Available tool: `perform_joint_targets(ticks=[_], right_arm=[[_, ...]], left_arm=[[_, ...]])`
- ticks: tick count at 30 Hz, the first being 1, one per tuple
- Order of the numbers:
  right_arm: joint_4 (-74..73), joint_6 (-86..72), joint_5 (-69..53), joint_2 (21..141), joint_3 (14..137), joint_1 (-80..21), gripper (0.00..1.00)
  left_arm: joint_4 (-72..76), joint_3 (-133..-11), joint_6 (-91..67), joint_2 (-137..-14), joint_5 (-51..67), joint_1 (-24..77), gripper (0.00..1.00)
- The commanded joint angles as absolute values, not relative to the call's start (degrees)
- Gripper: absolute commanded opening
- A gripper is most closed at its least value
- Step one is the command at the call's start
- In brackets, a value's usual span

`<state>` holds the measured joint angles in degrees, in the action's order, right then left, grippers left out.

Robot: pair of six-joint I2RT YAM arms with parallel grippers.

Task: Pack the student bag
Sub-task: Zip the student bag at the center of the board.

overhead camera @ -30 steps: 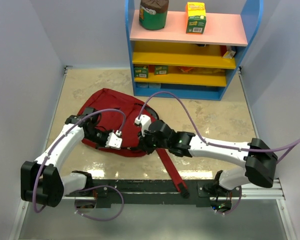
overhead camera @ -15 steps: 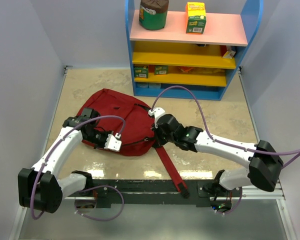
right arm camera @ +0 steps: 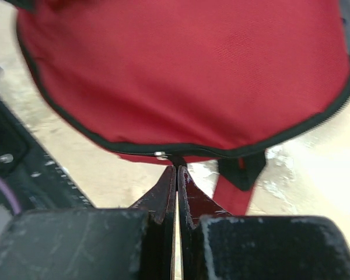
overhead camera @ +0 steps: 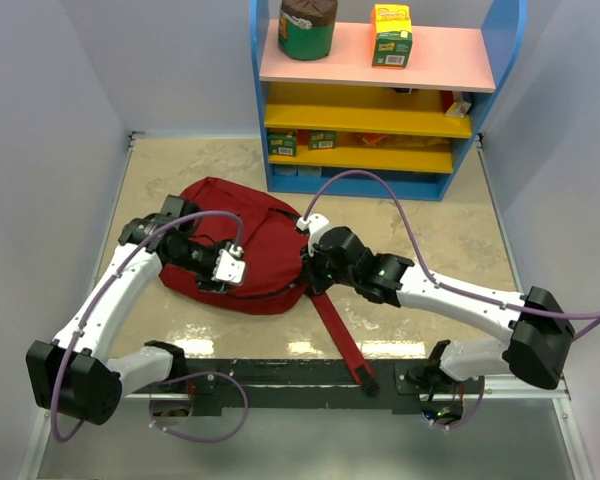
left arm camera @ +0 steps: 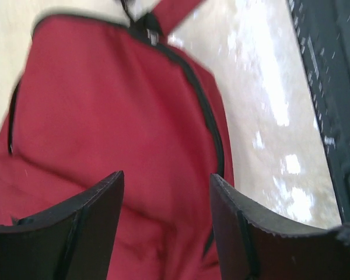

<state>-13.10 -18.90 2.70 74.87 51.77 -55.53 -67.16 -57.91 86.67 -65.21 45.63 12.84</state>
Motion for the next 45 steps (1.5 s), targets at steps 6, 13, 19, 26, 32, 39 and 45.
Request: perform_joint_targets(ticks=[6, 13, 19, 26, 32, 39, 45], right_arm=[[-10.2, -24.0, 0.3, 69.4, 52.7, -58.0, 0.0], [-7.4, -30.0, 1.1, 66.4, 47.3, -60.9, 0.0], [-9.7, -32.4, 5.9, 69.0, 46.3, -60.7, 0.0], [-15.7, -31.6, 14.1, 74.4, 51.4, -49.1, 0.0], [-16.3, -25.9, 16.9, 80.7, 57.2, -43.2, 0.0], [-16.9, -20.8, 19.2, 86.4, 65.1, -39.5, 0.0], [-14.9, -18.1, 17.8, 92.5, 70.0, -38.2, 0.0]], left_arm=[[-47.9, -52.2, 63.6, -71.2, 52.6, 25.5, 0.6], [-38.2, -49.7, 55.5, -74.9, 45.2, 31.5, 0.5], [-39.3, -50.6, 56.3, -76.9, 41.5, 36.0, 0.0], [-49.9, -51.6, 61.1, -74.1, 40.9, 40.1, 0.0], [-59.5, -51.5, 66.9, -69.0, 40.6, 43.8, 0.0], [-68.2, -50.5, 71.5, -63.9, 39.0, 51.6, 0.0], [-69.6, -49.0, 71.4, -60.7, 37.4, 57.6, 0.0]])
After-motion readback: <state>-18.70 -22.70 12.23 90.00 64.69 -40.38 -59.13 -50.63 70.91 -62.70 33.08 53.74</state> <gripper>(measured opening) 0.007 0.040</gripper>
